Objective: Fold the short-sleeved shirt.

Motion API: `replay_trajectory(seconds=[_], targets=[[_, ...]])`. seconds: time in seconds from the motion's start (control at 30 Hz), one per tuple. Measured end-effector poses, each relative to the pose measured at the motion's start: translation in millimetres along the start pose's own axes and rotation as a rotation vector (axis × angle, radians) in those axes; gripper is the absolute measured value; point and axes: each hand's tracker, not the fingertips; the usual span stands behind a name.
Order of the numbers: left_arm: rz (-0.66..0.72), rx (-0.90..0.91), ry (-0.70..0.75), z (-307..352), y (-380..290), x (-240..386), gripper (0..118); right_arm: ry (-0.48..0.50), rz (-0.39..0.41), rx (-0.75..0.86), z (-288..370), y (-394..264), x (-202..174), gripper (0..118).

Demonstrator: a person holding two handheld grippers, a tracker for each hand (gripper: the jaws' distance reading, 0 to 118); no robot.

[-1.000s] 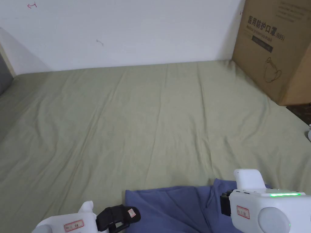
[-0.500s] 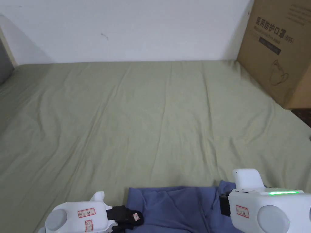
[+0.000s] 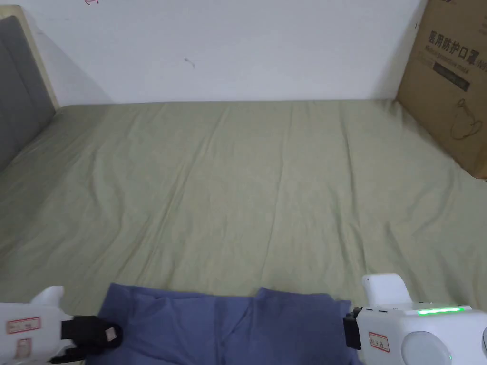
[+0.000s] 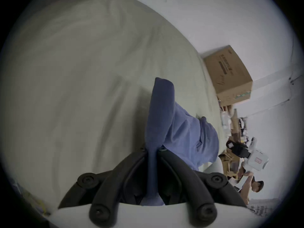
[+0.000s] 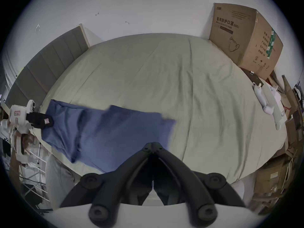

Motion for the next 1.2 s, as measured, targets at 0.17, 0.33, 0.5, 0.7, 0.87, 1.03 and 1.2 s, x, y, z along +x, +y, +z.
replay_trajectory(seconds=[0.17, 0.33, 0.5, 0.7, 0.87, 1.03, 1.2], targets=[[0.065, 0.031, 0.040, 37, -3, -2, 4, 0.014, -0.033, -0.037, -9, -8, 9, 0], [0.061, 0.072, 0.059, 40, -4, 51, 4, 0.018, -0.048, -0.058, -15, -13, 20, 0], [0.022, 0.133, -0.029, 40, -10, 132, 4, 0.019, -0.077, -0.061, -11, -14, 33, 0], [-0.314, 0.015, -0.057, -17, -23, 243, 4, 0.014, -0.110, -0.030, -3, -15, 53, 0], [-0.395, -0.173, -0.156, -114, -43, 290, 41, 0.001, -0.149, -0.040, 0, -26, 70, 0], [-0.412, -0.217, -0.227, -143, -63, 302, 115, -0.029, -0.184, -0.065, 1, -37, 88, 0], [-0.248, -0.128, -0.213, -115, -35, 256, 21, -0.031, -0.192, -0.079, -4, -40, 89, 0]])
